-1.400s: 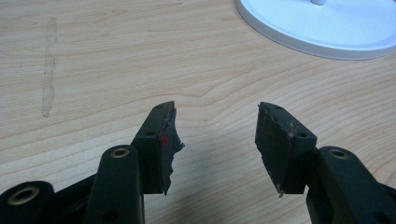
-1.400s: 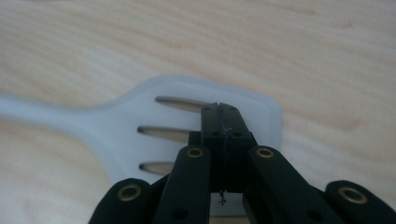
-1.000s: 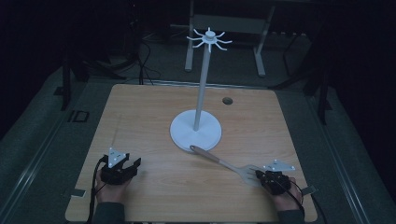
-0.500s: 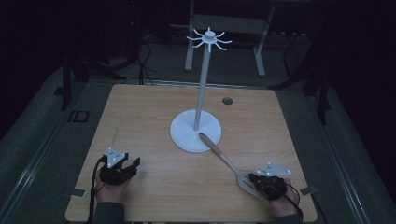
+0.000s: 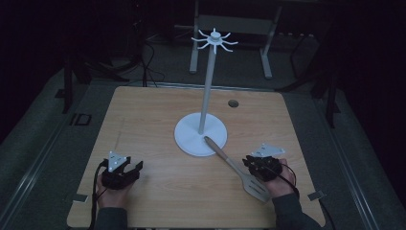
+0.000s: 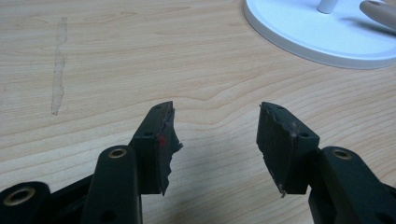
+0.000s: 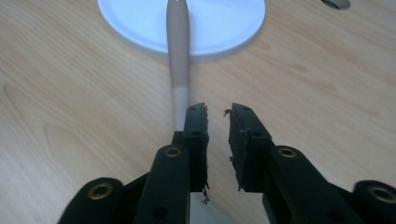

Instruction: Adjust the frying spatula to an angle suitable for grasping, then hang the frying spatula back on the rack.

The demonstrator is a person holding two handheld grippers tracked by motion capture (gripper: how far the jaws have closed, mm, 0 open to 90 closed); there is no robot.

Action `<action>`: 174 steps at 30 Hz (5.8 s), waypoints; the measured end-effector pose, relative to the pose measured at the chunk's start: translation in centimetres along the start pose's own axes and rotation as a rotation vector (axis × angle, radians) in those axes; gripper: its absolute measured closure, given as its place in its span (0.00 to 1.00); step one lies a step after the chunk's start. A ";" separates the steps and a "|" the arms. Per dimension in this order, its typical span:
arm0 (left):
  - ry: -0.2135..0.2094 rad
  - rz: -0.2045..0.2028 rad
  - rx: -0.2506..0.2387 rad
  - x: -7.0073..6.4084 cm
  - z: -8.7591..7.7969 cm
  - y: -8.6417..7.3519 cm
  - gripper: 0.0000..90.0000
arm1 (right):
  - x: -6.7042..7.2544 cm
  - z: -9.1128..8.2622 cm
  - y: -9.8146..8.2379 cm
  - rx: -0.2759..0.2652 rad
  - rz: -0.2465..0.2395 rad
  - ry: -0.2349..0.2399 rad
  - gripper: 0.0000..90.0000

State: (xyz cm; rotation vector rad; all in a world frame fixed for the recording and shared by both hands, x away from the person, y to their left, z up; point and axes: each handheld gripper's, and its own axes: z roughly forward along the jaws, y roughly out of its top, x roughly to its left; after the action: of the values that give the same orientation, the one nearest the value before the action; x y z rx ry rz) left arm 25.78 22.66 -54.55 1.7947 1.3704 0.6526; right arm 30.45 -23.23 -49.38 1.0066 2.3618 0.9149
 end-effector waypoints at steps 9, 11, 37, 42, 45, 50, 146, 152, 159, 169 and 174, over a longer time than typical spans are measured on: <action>0.009 0.008 0.013 -0.1 0.2 0.0 0.51 | -0.8 1.9 2.5 0.044 -0.016 0.026 0.78; 0.017 0.010 0.015 -0.1 0.2 0.0 0.51 | -0.9 2.6 2.8 0.063 -0.018 0.037 0.79; 0.029 0.019 0.018 0.0 0.2 0.1 0.50 | 0.9 9.9 4.1 0.297 -0.065 0.144 0.76; 0.030 0.021 0.017 0.0 0.2 0.1 0.50 | 0.9 10.4 4.2 0.294 -0.073 0.142 0.82; 0.029 0.021 0.015 0.0 0.2 0.1 0.50 | 0.9 10.6 4.4 0.289 -0.070 0.134 0.82; 0.031 0.022 0.016 0.0 0.2 0.1 0.50 | 0.7 11.0 4.8 0.280 -0.050 0.132 0.82; 0.048 0.035 0.008 0.0 0.2 0.1 0.48 | -1.2 -1.9 8.7 -0.388 0.046 0.003 0.83; 0.049 0.035 0.007 0.0 0.2 0.1 0.48 | -1.1 -2.0 9.4 -0.411 0.033 0.001 0.83; 0.050 0.034 0.008 0.0 0.2 0.1 0.47 | -1.3 -2.1 10.0 -0.429 0.037 0.003 0.83; 0.052 0.030 0.008 0.0 0.3 0.1 0.47 | -1.7 -2.6 11.0 -0.458 0.059 0.015 0.83; 0.053 0.027 0.006 0.1 0.2 0.1 0.47 | -2.0 -2.8 11.5 -0.473 0.074 0.026 0.83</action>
State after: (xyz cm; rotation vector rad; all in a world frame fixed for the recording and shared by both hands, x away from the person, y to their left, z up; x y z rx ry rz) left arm 26.02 22.66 -54.61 1.8150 1.3867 0.7159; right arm 35.59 -19.84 -39.08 0.8916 1.9915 1.4335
